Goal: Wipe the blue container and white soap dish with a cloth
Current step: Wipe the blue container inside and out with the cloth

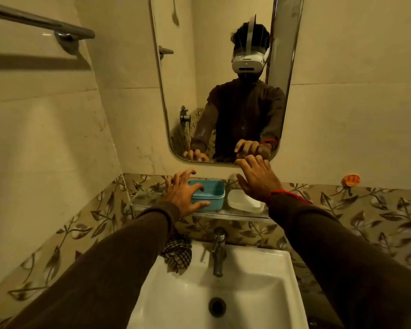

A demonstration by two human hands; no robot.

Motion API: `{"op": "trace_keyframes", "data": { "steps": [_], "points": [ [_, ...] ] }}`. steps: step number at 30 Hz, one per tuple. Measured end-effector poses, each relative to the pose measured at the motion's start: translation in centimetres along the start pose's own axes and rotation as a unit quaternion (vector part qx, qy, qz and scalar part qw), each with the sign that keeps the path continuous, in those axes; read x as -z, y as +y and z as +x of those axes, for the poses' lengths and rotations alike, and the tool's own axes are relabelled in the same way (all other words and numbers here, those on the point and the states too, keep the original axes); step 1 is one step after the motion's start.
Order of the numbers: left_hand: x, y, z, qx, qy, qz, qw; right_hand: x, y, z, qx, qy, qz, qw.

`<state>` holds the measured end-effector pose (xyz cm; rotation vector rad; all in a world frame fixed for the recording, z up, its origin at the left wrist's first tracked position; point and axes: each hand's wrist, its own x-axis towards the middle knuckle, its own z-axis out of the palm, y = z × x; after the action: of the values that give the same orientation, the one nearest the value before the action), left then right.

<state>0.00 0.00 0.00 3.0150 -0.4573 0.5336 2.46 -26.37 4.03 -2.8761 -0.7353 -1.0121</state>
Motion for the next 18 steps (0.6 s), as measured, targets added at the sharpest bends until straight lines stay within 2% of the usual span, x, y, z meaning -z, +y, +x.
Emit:
{"op": "trace_keyframes", "data": {
  "steps": [3,5,9,13,18],
  "points": [
    [-0.7,-0.4,-0.4,-0.027,-0.015,0.023,0.999,-0.5,-0.6,-0.2,0.002,-0.018,0.015,1.0],
    [-0.9,-0.5,-0.5,-0.025,0.01,0.024,0.999,-1.0,-1.4,-0.5,0.008,-0.026,0.036,0.999],
    [-0.2,-0.8,-0.8,-0.038,0.112,0.0,0.993,-1.6,-2.7,-0.8,0.023,-0.038,0.096,0.994],
    [1.1,-1.7,-1.7,-0.07,0.197,-0.004,0.978,-2.1,-4.5,-0.3,0.053,-0.075,0.103,0.99],
    [2.2,-4.2,-3.8,-0.067,0.3,-0.015,0.952,-2.0,-6.9,0.8,0.101,-0.052,0.192,0.975]
  ]
}}
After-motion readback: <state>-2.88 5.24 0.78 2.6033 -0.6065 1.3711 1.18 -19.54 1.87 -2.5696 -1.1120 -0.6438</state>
